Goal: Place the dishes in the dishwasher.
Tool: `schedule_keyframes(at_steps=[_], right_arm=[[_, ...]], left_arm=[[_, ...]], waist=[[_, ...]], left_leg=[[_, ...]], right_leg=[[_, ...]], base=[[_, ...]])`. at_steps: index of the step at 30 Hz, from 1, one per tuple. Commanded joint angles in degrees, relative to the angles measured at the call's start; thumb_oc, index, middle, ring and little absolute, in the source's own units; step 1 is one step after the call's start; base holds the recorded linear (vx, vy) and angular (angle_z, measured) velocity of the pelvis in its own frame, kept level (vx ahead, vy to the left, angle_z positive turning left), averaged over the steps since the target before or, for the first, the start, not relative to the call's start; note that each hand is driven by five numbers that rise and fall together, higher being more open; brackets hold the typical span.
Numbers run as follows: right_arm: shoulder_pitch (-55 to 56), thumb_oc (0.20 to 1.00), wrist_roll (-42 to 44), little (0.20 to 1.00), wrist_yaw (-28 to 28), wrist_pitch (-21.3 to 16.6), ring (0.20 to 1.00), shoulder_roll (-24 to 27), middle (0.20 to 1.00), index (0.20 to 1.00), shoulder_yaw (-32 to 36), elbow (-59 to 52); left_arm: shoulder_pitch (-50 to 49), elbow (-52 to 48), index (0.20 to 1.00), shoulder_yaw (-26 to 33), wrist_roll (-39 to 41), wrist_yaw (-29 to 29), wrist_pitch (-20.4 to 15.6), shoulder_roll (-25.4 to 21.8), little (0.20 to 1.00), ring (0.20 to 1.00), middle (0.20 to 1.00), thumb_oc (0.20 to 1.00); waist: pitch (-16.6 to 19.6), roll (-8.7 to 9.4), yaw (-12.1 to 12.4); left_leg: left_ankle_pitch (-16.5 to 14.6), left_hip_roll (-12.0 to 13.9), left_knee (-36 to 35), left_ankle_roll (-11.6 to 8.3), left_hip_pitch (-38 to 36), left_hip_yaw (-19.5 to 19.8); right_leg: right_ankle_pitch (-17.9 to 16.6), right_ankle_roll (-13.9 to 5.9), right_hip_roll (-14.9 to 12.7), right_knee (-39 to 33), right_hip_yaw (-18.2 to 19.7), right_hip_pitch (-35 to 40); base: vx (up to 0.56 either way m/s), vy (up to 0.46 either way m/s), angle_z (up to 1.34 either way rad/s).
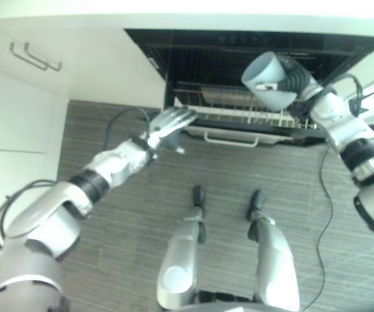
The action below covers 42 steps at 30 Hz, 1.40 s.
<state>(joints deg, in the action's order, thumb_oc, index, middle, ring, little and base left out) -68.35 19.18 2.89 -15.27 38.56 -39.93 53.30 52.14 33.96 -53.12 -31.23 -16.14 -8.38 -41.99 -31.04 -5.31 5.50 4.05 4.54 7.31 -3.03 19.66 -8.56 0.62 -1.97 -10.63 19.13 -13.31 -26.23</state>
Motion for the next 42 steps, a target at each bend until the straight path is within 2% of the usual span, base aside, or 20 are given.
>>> schedule_keyframes(at_steps=[1,4,8,11,12,15,18,22,28,37,42], right_arm=[[-7.11,0.200,1.71,0.200,-0.14,-2.48,0.200,0.96,0.200,0.200,0.64,-1.27],[-7.43,0.200,1.30,0.200,0.12,-2.33,0.200,0.26,0.200,0.200,1.22,-1.70],[-7.54,0.200,1.17,0.200,-0.11,-1.96,0.200,-0.59,0.200,0.200,1.86,-2.48],[-7.28,0.200,1.13,0.200,-0.57,-0.98,0.200,-0.72,0.200,0.200,2.28,-3.52],[-6.95,0.200,1.25,0.200,-0.77,-0.31,0.200,-0.57,0.200,0.200,2.53,-3.65],[-6.47,0.200,1.98,0.200,-0.88,1.44,0.200,-0.13,0.200,0.200,2.83,-3.24],[-5.87,0.200,2.63,0.200,-0.87,1.55,0.200,0.60,0.200,0.200,3.08,-0.82],[-5.64,0.200,3.89,0.200,-0.79,1.53,0.200,1.51,0.200,0.200,4.09,1.85],[-4.87,0.200,3.49,0.200,-0.87,1.99,0.200,2.28,0.200,0.200,5.60,3.37],[-4.62,0.200,4.19,0.200,0.20,3.06,0.200,2.43,0.200,0.200,6.83,3.94],[-4.31,0.200,7.44,0.200,0.95,6.09,0.200,0.37,0.200,0.200,8.52,3.72]], left_arm=[[-5.55,2.99,1.000,-3.33,-0.38,3.98,2.86,-0.79,1.000,1.000,1.000,1.000],[-4.20,4.82,1.000,-2.30,-0.88,1.36,3.93,1.29,1.000,1.000,1.000,1.000],[-1.91,6.11,1.000,-1.92,-1.46,3.96,4.69,3.75,1.000,1.000,1.000,1.000],[-1.01,5.41,1.000,-2.79,-0.72,10.99,1.69,4.99,1.000,1.000,1.000,1.000],[-1.35,3.05,1.000,-3.64,-0.38,14.85,1.72,4.81,1.000,1.000,1.000,1.000],[-1.27,-1.37,1.000,-5.36,-0.21,19.99,1.39,3.17,1.000,1.000,1.000,1.000],[-2.06,-6.71,1.000,-8.02,0.69,24.55,1.17,0.36,1.000,1.000,1.000,1.000],[-4.41,-9.94,1.000,-9.83,1.39,25.91,0.06,-2.47,1.000,1.000,1.000,1.000],[-9.13,-12.19,1.000,-10.87,1.08,25.89,-0.05,-3.92,1.000,1.000,1.000,1.000],[-13.32,-11.22,1.000,-10.01,-1.17,24.44,0.38,-3.22,1.000,1.000,1.000,1.000],[-14.01,-11.30,1.000,-9.55,-1.78,23.75,0.77,-1.97,1.000,1.000,1.000,1.000]], waist=[[1.24,-0.16,0.32],[1.24,0.17,0.20],[1.24,0.78,-0.21],[1.24,1.14,-0.59],[1.24,0.90,-0.63],[1.24,0.34,-0.74],[1.24,-0.36,-0.57],[1.24,-1.30,-0.32],[1.24,-2.55,-0.18],[1.24,-3.52,0.10],[1.24,-3.82,0.23]], left_leg=[[0.87,0.74,1.60,0.10,4.58,0.64],[1.10,0.78,1.65,0.16,5.30,0.48],[1.31,0.92,1.80,0.16,6.04,0.29],[1.29,1.06,2.05,0.17,6.59,0.04],[1.14,0.99,2.35,0.18,6.66,0.03],[0.80,0.91,2.85,0.15,6.78,-0.33],[0.34,1.03,3.20,-0.05,6.64,-0.76],[-0.09,1.06,3.29,-0.12,6.51,-1.25],[-0.41,1.28,3.82,-0.15,6.73,-1.97],[0.19,1.61,3.07,-0.31,6.65,-2.19],[-0.02,1.60,3.72,-0.28,6.66,-2.30]], right_leg=[[-2.13,-5.79,-3.62,-2.28,-1.37,2.45],[-2.46,-5.91,-3.62,-2.41,-1.43,1.78],[-2.92,-6.12,-3.51,-2.56,-1.36,1.07],[-3.21,-6.25,-3.49,-2.55,-1.35,0.47],[-3.28,-6.26,-3.60,-2.43,-1.32,0.40],[-3.35,-6.23,-3.96,-2.41,-1.39,0.34],[-3.17,-6.30,-4.61,-2.41,-1.79,0.68],[-2.86,-6.42,-5.31,-2.33,-2.23,0.82],[-2.24,-6.48,-6.03,-1.47,-2.38,0.43],[-1.57,-6.33,-6.20,-0.71,-2.30,0.07],[-1.35,-6.20,-6.48,-0.14,-2.13,0.02]], base=[[0.00,0.000,0.00],[0.01,0.000,-0.03],[0.00,-0.007,-0.01],[0.00,-0.023,-0.02],[0.03,-0.001,-0.03],[0.00,0.000,0.00],[0.02,0.011,-0.02],[0.01,0.005,-0.02],[0.00,0.006,0.00],[0.01,0.006,-0.01],[0.04,0.012,-0.01]])
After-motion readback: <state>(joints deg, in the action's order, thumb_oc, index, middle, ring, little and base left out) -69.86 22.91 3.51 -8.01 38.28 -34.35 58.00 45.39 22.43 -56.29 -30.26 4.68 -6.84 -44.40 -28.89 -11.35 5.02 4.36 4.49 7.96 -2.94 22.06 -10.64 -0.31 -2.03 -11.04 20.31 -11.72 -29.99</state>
